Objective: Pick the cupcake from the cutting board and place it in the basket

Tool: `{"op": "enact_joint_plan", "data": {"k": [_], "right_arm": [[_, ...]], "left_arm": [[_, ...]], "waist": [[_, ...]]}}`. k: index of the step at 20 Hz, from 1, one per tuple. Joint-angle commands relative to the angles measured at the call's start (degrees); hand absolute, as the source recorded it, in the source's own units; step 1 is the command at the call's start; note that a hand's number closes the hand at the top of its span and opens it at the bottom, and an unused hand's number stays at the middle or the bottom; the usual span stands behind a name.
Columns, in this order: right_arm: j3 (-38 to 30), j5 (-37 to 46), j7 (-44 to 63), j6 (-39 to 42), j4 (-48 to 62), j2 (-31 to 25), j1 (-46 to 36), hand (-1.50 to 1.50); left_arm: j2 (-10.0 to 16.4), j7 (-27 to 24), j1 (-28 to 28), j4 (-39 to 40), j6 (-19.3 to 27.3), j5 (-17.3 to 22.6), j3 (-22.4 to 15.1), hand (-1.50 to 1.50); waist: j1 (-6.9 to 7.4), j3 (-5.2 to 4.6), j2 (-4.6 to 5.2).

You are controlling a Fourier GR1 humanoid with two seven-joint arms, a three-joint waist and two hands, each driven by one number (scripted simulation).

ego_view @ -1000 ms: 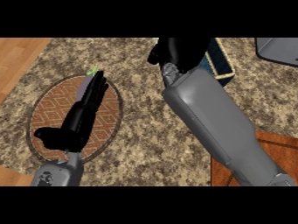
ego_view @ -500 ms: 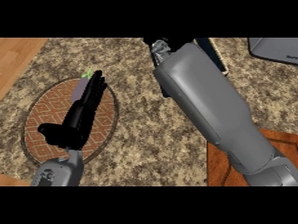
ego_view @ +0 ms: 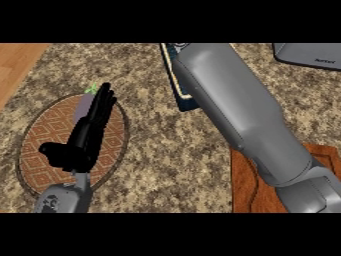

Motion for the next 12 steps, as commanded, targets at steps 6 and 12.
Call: {"op": "enact_joint_plan", "data": {"k": [6, 12], "right_arm": [[-1.01, 0.1, 14.25, -4.98, 6.86, 0.65, -1.85, 1.5], [2.01, -3.96, 14.26, -4.33, 8.92, 0.65, -0.48, 1.5]], "left_arm": [[1.48, -0.96, 2.56, -1.04, -0.58, 1.31, 2.16, 0.0], [1.81, -0.14, 0.43, -0.18, -0.23, 1.3, 3.13, 0.0]], "waist": [[-2.52, 0.12, -0.28], [-3.34, 0.17, -0.32]]}}
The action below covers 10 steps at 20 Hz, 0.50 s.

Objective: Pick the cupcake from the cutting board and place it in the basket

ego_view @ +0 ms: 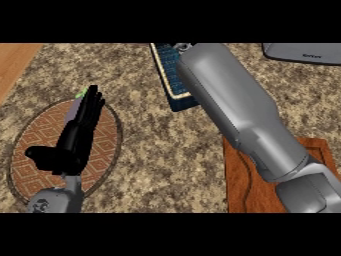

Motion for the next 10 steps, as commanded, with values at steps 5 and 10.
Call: {"op": "enact_joint_plan", "data": {"k": [5, 10], "right_arm": [[3.06, -3.98, 14.17, -4.45, 3.69, 0.68, 2.43, 1.5], [4.67, -5.43, 13.89, -8.06, 2.12, 0.68, 3.59, 1.5]], "left_arm": [[-0.74, -0.91, 2.74, -1.24, 0.51, -0.33, -0.69, 0.0], [0.19, -2.73, 3.39, -0.19, 0.42, 0.11, 1.21, 0.0]], "waist": [[-0.97, 0.08, -0.07], [-2.81, 0.13, -0.33]]}}
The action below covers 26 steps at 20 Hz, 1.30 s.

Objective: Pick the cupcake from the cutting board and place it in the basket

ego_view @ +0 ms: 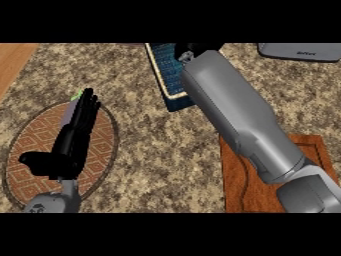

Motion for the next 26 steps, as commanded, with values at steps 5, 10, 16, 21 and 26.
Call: {"op": "enact_joint_plan", "data": {"k": [5, 10, 16, 21, 26], "right_arm": [[4.05, -2.08, 14.46, -9.06, -0.53, 0.69, 3.94, 1.5], [3.12, -2.43, 14.44, -12.02, -0.37, 0.69, 6.18, 1.5], [2.06, -2.97, 14.31, -13.96, 0.08, 0.69, 8.57, -1.5], [5.8, -2.99, 14.19, -18.05, -1.35, 0.69, 10.73, -1.5], [5.49, 1.37, 14.46, -22.26, -1.63, 0.69, 7.92, -1.5]], "left_arm": [[-0.17, 0.93, 1.05, -1.08, 0.66, -0.09, 0.17, 0.0], [0.67, 0.58, 1.53, -2.03, -0.59, 0.99, 0.82, 0.0], [0.83, 1.67, 2.03, -2.24, -0.46, 1.14, 1.11, 0.0], [-0.17, -0.55, 4.15, -2.2, 0.64, 0.11, 0.64, 0.0], [0.93, 0.75, 4.69, -2.71, -1.02, 1.31, 0.97, 0.0]], "waist": [[-0.93, 0.08, -0.3], [-1.4, 0.07, -0.33], [-2.31, 0.11, -0.33], [-2.51, 0.1, -0.43], [-2.49, 0.07, -0.46]]}}
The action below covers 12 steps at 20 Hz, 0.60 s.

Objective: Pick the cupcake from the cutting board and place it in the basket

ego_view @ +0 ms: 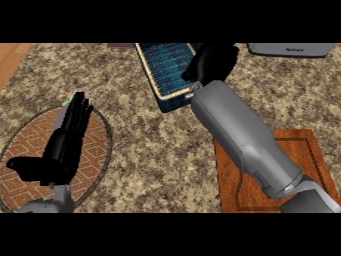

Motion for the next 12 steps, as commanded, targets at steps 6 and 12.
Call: {"op": "enact_joint_plan", "data": {"k": [6, 12], "right_arm": [[-1.76, 12.61, 14.59, -7.94, 0.49, 0.71, -4.9, -1.5], [-6.73, 17.83, 14.65, -3.33, -4.48, 0.72, -4.55, -1.5]], "left_arm": [[0.6, -1.24, 2.93, -1.74, -0.3, 0.2, 0.57, 0.0], [-0.45, -1.02, 2.84, -0.17, 1.73, -0.94, 0.82, 0.0]], "waist": [[-1.21, -0.06, -0.49], [-2.99, -0.09, -1.32]]}}
